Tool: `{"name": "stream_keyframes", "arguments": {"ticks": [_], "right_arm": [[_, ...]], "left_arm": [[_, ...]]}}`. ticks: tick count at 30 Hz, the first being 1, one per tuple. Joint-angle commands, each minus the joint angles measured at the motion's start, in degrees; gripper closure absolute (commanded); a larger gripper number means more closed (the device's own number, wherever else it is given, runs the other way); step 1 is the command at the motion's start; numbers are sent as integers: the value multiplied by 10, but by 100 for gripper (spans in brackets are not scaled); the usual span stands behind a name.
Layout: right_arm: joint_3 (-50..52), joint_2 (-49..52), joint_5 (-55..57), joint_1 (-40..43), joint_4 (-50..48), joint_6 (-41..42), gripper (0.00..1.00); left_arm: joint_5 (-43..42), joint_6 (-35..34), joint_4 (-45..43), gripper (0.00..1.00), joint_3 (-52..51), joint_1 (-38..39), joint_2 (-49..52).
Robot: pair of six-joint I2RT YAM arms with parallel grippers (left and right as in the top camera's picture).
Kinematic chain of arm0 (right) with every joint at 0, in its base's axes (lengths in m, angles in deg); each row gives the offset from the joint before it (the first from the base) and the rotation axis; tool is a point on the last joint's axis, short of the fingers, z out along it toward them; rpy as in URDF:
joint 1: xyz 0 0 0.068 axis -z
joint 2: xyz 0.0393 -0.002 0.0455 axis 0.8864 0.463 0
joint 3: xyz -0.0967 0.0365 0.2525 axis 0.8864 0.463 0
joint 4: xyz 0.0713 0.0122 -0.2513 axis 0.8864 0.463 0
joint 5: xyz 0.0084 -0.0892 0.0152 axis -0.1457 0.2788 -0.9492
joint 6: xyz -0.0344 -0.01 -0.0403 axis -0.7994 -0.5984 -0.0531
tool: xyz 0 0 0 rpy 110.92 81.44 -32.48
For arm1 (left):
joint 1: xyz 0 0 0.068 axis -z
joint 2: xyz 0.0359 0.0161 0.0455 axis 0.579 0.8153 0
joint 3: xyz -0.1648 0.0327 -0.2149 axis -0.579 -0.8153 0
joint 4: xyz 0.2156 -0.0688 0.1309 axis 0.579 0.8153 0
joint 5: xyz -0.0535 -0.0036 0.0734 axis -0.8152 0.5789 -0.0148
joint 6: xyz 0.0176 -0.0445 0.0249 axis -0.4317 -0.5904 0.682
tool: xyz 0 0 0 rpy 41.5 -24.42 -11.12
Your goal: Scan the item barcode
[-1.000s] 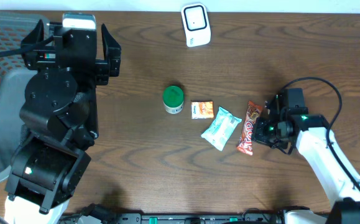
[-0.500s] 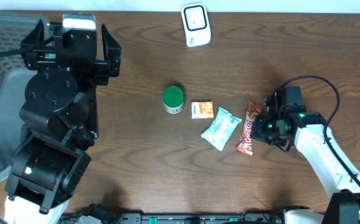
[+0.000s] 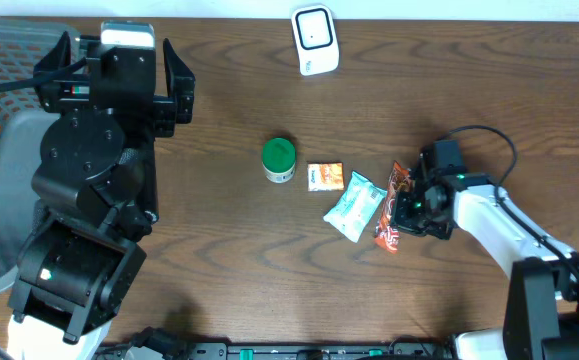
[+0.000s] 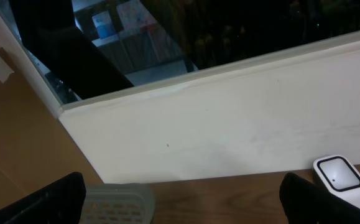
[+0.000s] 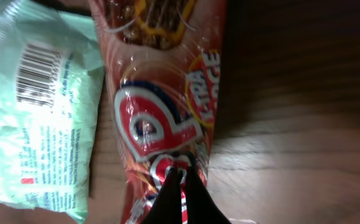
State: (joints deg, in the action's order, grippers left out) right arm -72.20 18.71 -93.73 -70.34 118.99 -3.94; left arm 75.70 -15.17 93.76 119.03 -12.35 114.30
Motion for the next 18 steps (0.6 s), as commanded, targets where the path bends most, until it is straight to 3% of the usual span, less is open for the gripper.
{"name": "stream_keyframes", "arguments": {"ticks": [1, 7, 18], "right_arm": [[-5, 25, 3, -24, -6, 16, 99], [-9, 21, -7, -28, -1, 23, 99], [-108, -47, -27, -28, 120, 11, 99]], "left_arm": [[9, 7, 0, 0, 15, -3, -3], [9, 7, 0, 0, 15, -3, -3], [9, 7, 0, 0, 15, -3, -3]]}}
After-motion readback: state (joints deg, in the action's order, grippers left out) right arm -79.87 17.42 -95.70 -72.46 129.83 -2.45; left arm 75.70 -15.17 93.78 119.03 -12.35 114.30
